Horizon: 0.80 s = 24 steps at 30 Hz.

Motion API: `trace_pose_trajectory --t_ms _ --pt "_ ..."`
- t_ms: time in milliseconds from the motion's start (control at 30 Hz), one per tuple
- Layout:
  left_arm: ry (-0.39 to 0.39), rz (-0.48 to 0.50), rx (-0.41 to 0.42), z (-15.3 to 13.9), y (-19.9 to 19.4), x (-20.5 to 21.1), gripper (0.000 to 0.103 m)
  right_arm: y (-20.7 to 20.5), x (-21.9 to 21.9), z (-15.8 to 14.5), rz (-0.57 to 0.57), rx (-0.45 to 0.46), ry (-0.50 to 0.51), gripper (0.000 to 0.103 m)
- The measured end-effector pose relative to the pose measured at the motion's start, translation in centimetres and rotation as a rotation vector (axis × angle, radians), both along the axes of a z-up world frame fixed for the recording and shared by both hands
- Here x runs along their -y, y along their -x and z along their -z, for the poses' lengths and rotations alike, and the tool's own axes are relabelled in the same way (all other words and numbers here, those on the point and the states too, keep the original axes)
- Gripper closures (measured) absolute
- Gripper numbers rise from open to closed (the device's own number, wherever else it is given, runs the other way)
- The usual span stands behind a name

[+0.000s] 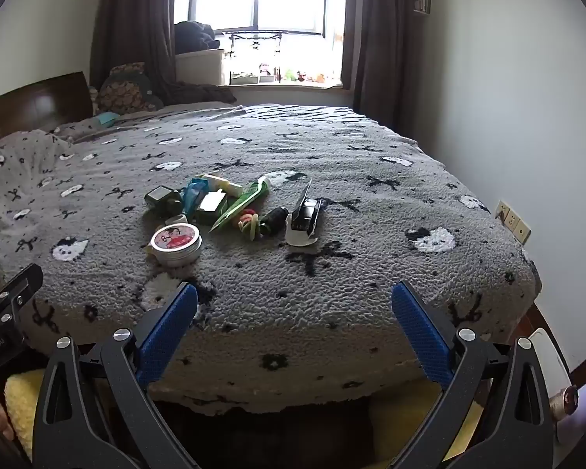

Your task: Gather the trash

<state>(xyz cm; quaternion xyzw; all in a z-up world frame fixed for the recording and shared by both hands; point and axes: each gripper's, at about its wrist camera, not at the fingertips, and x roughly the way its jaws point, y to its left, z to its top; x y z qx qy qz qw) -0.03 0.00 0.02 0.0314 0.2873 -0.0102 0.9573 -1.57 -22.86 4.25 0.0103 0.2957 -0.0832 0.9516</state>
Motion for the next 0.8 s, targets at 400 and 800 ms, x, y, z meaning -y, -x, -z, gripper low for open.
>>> trace_pose_trajectory --t_ms 400,800 --pt "0.005 0.001 0.005 0.1 0.3 0.3 0.008 -0.1 0.0 -0.3 0.007 0.009 0.02 0.003" --pt "0.013 -0.005 0.011 -1.1 0.1 0.4 0.008 0.3 -0.2 -0.5 0.0 0.034 0.026 0.003"
